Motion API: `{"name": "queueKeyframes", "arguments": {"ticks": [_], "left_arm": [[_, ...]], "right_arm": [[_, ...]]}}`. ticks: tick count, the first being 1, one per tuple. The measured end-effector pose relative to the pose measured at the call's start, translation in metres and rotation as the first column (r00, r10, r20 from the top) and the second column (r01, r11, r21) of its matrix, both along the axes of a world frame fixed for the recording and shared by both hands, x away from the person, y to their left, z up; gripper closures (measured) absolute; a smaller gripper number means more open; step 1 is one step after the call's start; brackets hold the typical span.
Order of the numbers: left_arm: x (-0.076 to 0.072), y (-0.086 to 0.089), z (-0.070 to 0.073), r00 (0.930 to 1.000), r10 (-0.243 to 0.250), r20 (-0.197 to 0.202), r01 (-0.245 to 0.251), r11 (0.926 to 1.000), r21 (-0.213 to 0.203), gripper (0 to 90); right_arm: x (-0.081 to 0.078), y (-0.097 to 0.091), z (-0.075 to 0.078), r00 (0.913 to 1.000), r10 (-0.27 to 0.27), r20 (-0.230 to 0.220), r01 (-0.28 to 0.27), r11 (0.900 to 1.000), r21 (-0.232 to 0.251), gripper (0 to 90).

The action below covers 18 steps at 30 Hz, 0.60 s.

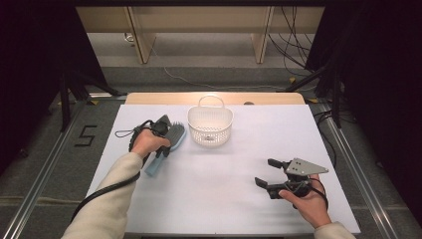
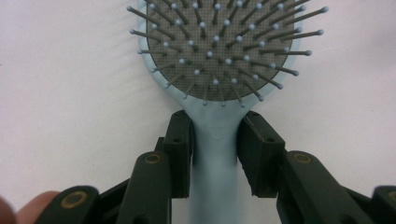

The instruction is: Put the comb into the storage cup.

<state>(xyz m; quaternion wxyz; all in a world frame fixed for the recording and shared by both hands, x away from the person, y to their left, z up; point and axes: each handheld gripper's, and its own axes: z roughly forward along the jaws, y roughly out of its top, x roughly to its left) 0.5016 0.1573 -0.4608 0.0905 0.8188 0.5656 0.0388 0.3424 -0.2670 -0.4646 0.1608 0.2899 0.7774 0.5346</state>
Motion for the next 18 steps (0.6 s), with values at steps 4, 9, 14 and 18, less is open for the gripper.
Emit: {"name": "queueKeyframes", "arguments": {"ticks": [4,9,14,18], "left_arm": [[0.0009,-0.0007,0.0003,0.9999,-0.001,-0.012,0.001,0.9999,0.01,66.9],[0.0033,-0.0028,0.0007,0.9994,0.002,-0.036,-0.001,0.9996,0.028,68.0],[0.0056,-0.0054,0.0014,0.9979,-0.01,-0.064,0.014,0.9985,0.054,69.1],[0.0062,-0.0067,0.0013,0.9973,-0.011,-0.072,0.016,0.9981,0.06,69.5]], "right_arm": [[0.0001,0.0001,-0.0004,1.0,0.001,-0.003,-0.002,1.0,-0.005,16.4],[0.0001,0.0003,-0.0006,1.0,0.002,-0.006,-0.002,1.0,-0.007,16.4],[0.0001,0.0001,-0.0009,1.0,0.005,-0.006,-0.005,0.9999,-0.01,16.4],[-0.0002,-0.0001,-0.0008,1.0,0.005,-0.006,-0.005,0.9999,-0.01,16.4]]}}
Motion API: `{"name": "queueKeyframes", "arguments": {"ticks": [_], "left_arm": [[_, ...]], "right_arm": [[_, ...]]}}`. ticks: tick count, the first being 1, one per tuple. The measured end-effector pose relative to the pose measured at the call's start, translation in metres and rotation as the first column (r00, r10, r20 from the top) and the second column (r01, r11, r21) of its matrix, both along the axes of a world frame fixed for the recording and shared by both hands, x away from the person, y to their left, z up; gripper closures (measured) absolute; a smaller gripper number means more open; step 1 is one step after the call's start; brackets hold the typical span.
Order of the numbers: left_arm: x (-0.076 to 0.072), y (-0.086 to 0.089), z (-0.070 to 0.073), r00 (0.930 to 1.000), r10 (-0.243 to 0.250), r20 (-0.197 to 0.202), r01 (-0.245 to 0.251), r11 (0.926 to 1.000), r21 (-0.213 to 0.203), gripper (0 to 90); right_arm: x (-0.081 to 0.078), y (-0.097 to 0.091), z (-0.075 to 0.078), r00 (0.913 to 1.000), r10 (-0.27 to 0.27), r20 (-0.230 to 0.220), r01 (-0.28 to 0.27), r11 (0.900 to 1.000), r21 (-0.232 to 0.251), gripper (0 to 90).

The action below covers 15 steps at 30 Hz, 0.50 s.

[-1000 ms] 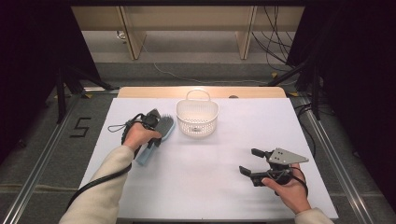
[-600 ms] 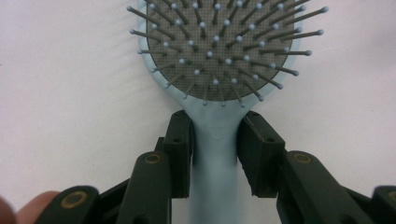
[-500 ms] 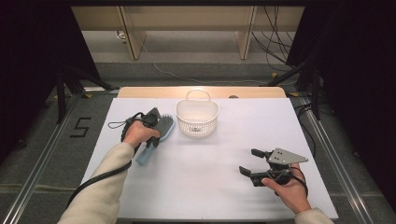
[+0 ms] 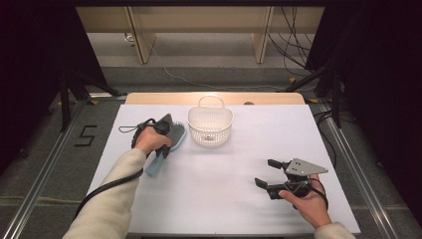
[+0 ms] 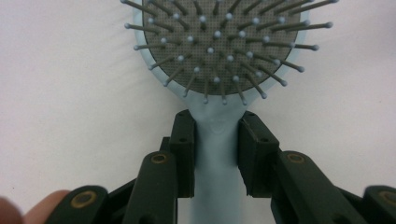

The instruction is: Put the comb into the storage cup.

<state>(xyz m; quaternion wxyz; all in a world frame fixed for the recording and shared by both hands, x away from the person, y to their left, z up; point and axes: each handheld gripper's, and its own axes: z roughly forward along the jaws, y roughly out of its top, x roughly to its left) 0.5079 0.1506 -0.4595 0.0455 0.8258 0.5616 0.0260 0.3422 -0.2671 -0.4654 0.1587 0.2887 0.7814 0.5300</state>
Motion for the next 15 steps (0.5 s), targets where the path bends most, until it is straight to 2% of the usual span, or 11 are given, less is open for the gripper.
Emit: {"name": "queueKeyframes", "arguments": {"ticks": [11,15], "left_arm": [[-0.0029,0.0016,-0.0002,0.9998,0.016,0.015,-0.015,0.9998,-0.016,69.8],[-0.0027,0.0036,0.0001,0.9998,0.019,0.008,-0.019,0.9994,-0.028,70.0]], "right_arm": [[-0.0001,0.0009,-0.0007,1.0,0.001,-0.004,-0.001,1.0,-0.004,16.4],[-0.0001,0.0006,-0.0006,1.0,0.0,-0.004,0.0,1.0,-0.005,16.4]]}}
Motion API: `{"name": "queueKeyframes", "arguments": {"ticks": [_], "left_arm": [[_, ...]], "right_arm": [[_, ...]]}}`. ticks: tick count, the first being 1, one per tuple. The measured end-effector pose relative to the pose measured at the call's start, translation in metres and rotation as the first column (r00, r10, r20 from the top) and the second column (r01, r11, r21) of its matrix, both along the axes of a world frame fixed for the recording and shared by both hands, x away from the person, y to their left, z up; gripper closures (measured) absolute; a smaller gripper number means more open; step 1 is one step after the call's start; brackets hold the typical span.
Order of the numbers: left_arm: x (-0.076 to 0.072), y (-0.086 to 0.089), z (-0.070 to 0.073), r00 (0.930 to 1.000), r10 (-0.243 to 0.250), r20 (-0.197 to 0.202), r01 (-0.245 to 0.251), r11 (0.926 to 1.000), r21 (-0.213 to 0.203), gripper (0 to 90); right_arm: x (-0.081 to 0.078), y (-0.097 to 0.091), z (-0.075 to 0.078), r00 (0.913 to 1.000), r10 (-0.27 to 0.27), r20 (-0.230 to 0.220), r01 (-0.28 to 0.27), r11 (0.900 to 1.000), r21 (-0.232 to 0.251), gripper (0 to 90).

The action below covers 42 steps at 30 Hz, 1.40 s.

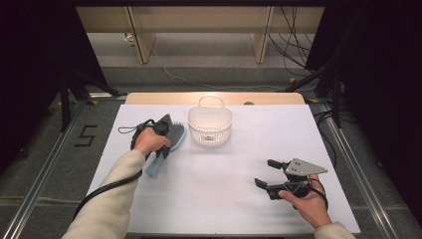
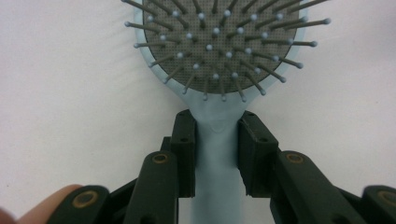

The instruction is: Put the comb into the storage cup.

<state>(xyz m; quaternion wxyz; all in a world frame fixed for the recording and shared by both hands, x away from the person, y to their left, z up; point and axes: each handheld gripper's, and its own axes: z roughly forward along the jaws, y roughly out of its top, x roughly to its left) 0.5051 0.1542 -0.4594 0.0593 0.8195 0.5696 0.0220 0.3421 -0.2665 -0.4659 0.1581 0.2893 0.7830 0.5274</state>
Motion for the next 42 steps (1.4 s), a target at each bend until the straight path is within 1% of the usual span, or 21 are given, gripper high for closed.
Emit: {"name": "queueKeyframes", "arguments": {"ticks": [6,15,19,24,36,42], "left_arm": [[-0.001,0.002,0.0,1.0,0.005,0.003,-0.005,0.9998,-0.018,70.0],[-0.002,0.002,0.0,0.9999,0.008,0.015,-0.008,0.9998,-0.017,70.1],[-0.004,0.005,-0.001,0.9993,0.024,0.027,-0.023,0.9991,-0.037,70.1],[-0.006,0.008,-0.001,0.9984,0.033,0.046,-0.031,0.9979,-0.057,70.2],[-0.008,0.009,-0.001,0.9984,0.03,0.048,-0.026,0.9976,-0.064,70.2],[-0.009,0.01,0.002,0.9966,0.033,0.076,-0.028,0.9971,-0.071,70.2]], "right_arm": [[0.0,0.0,0.0,1.0,-0.001,0.002,0.001,1.0,0.003,16.4],[0.0,0.0,0.0,1.0,-0.001,0.0,0.001,1.0,0.001,16.4],[0.0,0.0,0.0,1.0,0.001,0.001,-0.001,1.0,-0.002,16.4],[0.0,0.0,0.0,1.0,0.001,0.001,-0.001,1.0,-0.002,16.4],[0.0,0.0,0.0,1.0,0.0,0.002,0.0,1.0,-0.001,16.4],[0.0,0.0,0.0,1.0,0.0,0.001,0.0,1.0,-0.003,16.4]]}}
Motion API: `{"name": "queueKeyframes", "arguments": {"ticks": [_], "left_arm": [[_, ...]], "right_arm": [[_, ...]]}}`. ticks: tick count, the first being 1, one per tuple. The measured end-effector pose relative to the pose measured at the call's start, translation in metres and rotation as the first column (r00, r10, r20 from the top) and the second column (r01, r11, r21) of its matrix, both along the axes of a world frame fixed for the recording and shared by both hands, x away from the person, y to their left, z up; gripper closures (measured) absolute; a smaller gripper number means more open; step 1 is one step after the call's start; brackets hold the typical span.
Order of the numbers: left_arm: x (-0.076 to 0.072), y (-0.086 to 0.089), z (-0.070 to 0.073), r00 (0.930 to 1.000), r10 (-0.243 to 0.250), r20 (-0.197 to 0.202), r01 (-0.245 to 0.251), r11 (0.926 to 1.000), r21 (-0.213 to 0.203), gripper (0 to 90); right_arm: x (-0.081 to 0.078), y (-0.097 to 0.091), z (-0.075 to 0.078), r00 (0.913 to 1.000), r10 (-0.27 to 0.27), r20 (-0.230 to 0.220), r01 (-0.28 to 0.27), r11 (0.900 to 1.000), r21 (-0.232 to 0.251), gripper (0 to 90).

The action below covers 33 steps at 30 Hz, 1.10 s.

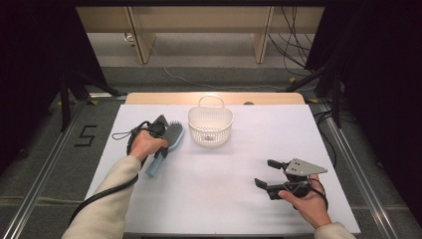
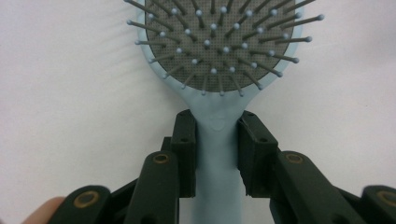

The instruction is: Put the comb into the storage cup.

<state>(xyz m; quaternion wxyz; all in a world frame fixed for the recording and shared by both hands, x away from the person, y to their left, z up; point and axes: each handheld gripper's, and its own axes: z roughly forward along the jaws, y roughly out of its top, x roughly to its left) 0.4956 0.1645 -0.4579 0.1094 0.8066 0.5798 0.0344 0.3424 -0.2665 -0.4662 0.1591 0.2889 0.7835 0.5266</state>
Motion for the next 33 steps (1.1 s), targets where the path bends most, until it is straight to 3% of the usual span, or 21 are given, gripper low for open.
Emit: {"name": "queueKeyframes", "arguments": {"ticks": [10,21,33], "left_arm": [[-0.008,0.003,0.01,0.9982,0.001,0.06,0.001,0.9997,-0.026,70.2],[-0.025,0.006,0.015,0.9912,-0.014,0.132,0.023,0.9975,-0.066,70.2],[-0.035,0.015,0.019,0.9812,0.008,0.193,0.012,0.9945,-0.104,70.2]], "right_arm": [[0.0,0.0,0.0,1.0,-0.001,0.0,0.001,1.0,0.0,16.4],[0.0,0.0,0.0,1.0,-0.002,-0.002,0.002,1.0,-0.001,16.4],[0.001,0.0,-0.001,1.0,-0.005,0.0,0.005,1.0,-0.007,16.4]]}}
